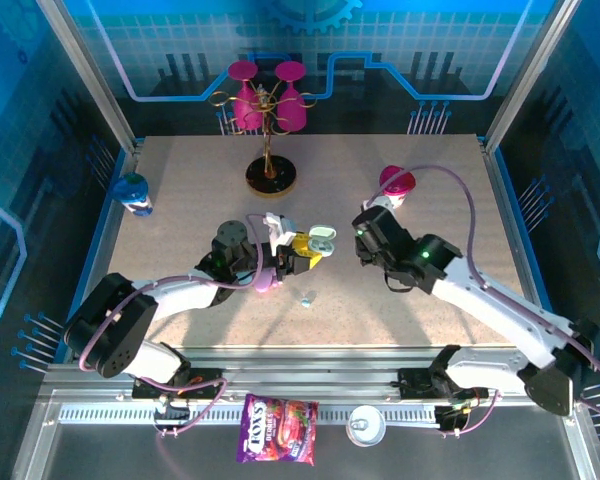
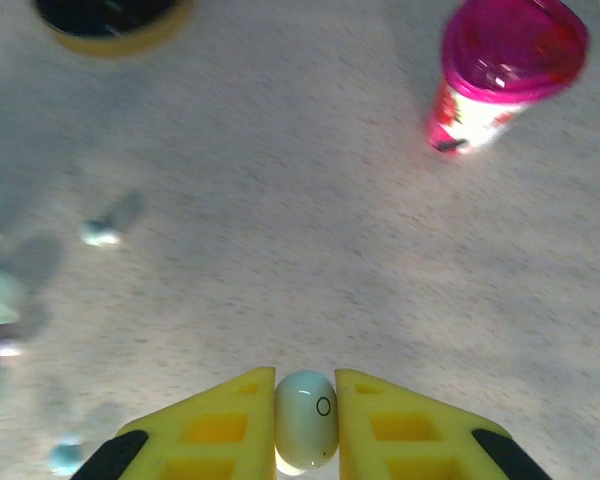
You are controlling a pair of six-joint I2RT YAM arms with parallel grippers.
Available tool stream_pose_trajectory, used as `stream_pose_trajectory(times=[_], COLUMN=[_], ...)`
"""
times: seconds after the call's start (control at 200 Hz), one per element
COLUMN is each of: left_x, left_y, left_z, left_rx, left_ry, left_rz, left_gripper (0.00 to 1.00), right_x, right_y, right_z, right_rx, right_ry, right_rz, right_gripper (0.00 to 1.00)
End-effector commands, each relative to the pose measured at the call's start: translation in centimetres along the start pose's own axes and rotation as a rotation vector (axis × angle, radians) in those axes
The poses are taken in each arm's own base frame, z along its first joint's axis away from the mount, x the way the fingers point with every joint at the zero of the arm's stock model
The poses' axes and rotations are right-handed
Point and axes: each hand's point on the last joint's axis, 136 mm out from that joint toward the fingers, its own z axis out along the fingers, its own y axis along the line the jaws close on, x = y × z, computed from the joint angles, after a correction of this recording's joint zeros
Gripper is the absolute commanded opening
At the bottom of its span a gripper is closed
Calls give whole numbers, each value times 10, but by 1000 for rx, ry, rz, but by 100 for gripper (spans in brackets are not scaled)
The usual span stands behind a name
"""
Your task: Insert the wireless bluetooth earbuds into the charging case
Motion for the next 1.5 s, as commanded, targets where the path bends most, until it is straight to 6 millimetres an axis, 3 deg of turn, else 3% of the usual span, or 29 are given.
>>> stream_pose_trajectory(times=[0.0, 0.35, 0.655, 0.901, 1.036, 1.286, 1.496], left_x=[-14, -27, -29, -30, -27, -4, 2], left_y=[-3, -18, -23, -24, -16, 27, 32], left_z=[3, 4, 4, 4, 4, 4, -1], left_rx=[41, 110, 130, 134, 85, -136, -170], left_ry=[-24, -35, -36, -46, -48, -26, -14], left_rz=[2, -10, -12, -12, -3, 44, 58], left_gripper=[28, 28, 28, 28, 28, 28, 28], right_x=[-4, -14, -21, -22, -21, -19, -13], right_y=[28, 66, 83, 85, 63, 31, -14], right_z=[-12, -29, -30, -26, -17, -23, -29], right_rx=[-185, -428, -501, -485, -312, -81, 162], right_ry=[-39, -101, -120, -109, -70, -65, -44], right_rz=[6, 3, -2, -3, 56, 89, 128], right_gripper=[18, 18, 18, 18, 17, 18, 17])
